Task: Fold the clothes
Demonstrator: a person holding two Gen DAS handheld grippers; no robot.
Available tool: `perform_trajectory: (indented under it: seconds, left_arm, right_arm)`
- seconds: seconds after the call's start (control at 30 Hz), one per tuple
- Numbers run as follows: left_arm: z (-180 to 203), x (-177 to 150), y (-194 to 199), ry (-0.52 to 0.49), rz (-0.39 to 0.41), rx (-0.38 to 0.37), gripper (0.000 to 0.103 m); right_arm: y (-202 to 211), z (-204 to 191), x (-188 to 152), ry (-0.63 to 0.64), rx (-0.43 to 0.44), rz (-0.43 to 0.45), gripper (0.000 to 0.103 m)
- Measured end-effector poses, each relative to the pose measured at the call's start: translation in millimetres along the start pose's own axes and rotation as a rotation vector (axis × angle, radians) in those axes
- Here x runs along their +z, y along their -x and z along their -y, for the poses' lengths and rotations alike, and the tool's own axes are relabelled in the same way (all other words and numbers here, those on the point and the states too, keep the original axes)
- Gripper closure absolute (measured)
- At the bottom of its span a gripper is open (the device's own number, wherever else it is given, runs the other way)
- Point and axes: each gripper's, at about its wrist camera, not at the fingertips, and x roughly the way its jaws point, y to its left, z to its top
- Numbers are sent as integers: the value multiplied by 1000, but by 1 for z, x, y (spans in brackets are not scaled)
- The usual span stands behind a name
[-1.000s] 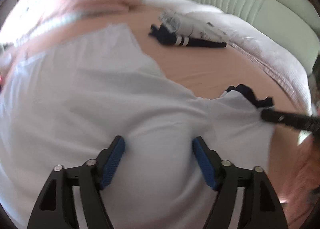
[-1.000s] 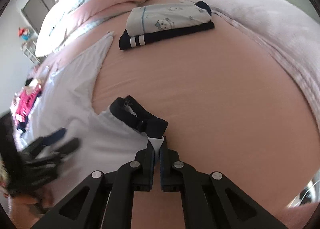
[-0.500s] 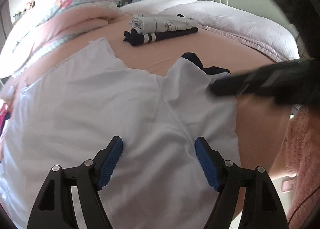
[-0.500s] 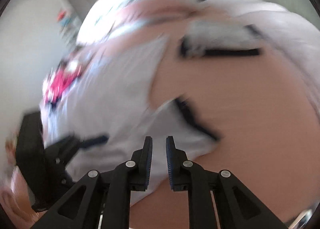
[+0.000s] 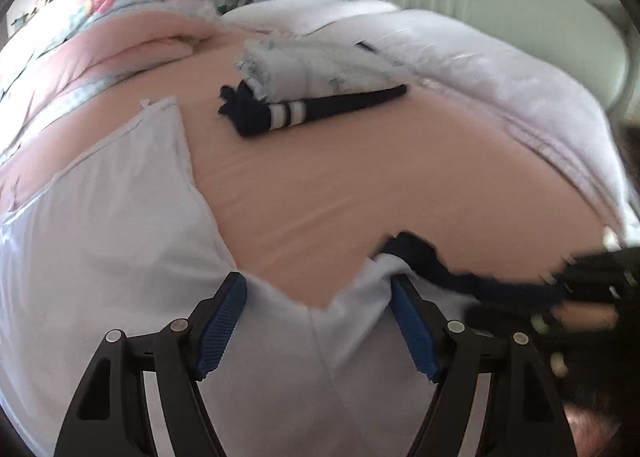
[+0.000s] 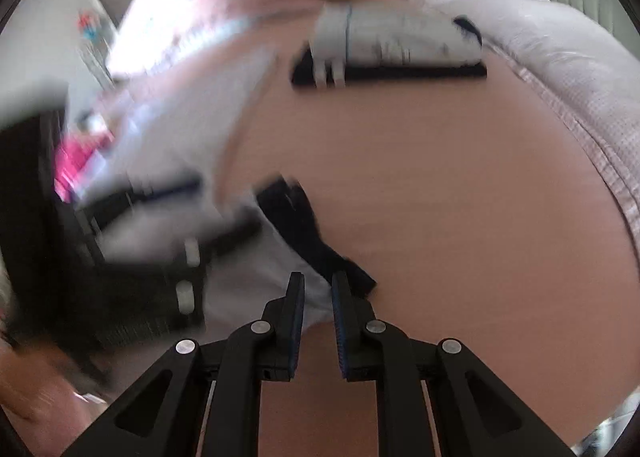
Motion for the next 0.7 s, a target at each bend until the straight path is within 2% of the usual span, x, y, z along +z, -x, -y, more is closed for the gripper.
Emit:
perform_trajectory:
  seconds: [0.07,0.13,0.23,0.3,0.33,0.4,0.5,0.7]
  left_arm:
    - [-7,6,-4,45,1,-18,29]
    - [-16,9,4,99,31,-21,32]
    - [-28,14,15,174,74,-28,32]
    - [-27,9,18,156,63,-44,32]
    - [-21,6,15,112,35,-63,32]
    - [-9,-1,16,30,38,-72,32]
    - [3,-12,16,-21,4,-81,32]
    - [4,-23,29,-34,50,-68,33]
  right_arm:
    - [0,6,1,-37,9,-4,94]
    - [1,13,1,-77,18,-10,99]
    - [2,17,0,-107,18,-25,99]
    - [2,9,0,-62,-21,-27,99]
    - [3,6,1,-46,-33,-25,96]
    - [6,6,5,-41,-32,-12,93]
    - [11,6,11,-34,-30,9,92]
    - [27,8,27,-60,76,135,89]
